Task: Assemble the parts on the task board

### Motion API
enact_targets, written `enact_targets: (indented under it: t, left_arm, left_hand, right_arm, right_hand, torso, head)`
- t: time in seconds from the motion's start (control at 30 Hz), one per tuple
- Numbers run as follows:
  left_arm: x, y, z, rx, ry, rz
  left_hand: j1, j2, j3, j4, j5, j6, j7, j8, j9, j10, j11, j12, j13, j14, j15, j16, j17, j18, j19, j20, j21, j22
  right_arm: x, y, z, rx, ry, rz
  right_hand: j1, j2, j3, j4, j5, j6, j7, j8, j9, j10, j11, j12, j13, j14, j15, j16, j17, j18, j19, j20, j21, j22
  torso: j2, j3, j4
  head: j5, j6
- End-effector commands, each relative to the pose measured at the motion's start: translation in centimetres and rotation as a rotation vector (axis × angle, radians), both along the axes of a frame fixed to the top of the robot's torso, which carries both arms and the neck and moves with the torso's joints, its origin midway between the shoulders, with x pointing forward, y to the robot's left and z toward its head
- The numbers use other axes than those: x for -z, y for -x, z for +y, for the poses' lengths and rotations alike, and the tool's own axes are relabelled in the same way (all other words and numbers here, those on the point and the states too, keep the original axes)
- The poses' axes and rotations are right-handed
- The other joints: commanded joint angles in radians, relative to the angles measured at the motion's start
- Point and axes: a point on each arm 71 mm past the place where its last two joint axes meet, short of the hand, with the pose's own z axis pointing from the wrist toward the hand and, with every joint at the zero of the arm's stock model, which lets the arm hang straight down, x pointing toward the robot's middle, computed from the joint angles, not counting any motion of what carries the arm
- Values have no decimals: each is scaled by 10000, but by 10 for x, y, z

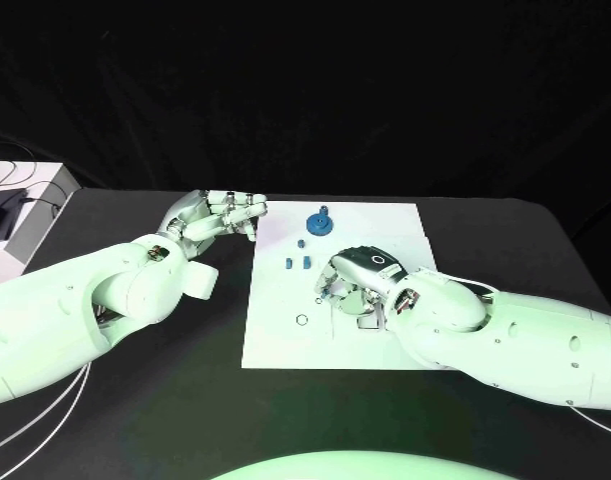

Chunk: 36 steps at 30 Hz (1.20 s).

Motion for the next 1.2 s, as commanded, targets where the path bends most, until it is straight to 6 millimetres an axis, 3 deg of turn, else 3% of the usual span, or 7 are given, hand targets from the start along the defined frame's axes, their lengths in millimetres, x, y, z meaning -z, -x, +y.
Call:
enact_targets:
  t: [0.03,0.47,1.0,1.2]
  left_arm:
    - [-1,0,-1,95,33,-62]
    - [0,0,0,94,23,-44]
    - [0,0,0,98,12,-26]
    - [0,0,0,112,14,-18]
  left_hand:
    - [21,53,4,31,41,-30,57,38,8,-65,31,-33,-9,89,-9,-56,9,-55,76,19,-34,9]
    - [25,51,-4,48,40,-34,62,37,8,-69,34,-32,-9,93,-7,-70,22,-50,87,24,-58,22]
    - [25,46,-16,77,40,-38,65,37,8,-70,35,-29,-8,101,-6,-85,42,-46,103,28,-95,44]
    - [25,46,-16,77,40,-38,65,37,8,-70,35,-29,-8,101,-6,-85,42,-46,103,28,-95,44]
  right_arm:
    - [4,4,4,-222,416,111]
    - [9,6,8,-274,465,184]
    - [12,3,12,-260,786,166]
    - [15,0,14,-241,878,158]
  right_hand:
    - [114,111,1,61,25,13,20,-4,-7,281,-176,59,34,-21,-42,14,-9,169,598,-73,-35,366]
    - [96,127,3,33,29,9,20,-7,-5,279,-175,58,34,-17,-43,15,-38,179,603,-69,-51,373]
    - [64,127,-4,9,71,-6,27,-7,-6,261,-170,58,34,-24,-37,19,-66,200,599,-62,-116,367]
    - [-29,-2,-233,79,417,-168,73,-20,-31,121,-128,57,32,-43,-10,-57,-129,233,582,-38,-375,277]
  torso:
    - [-1,5,1]
    - [0,-5,14]
    - [-4,-10,9]
    - [0,-14,31]
  head:
    - [37,-65]
    - [96,-167]
    - [103,-199]
    - [110,-221]
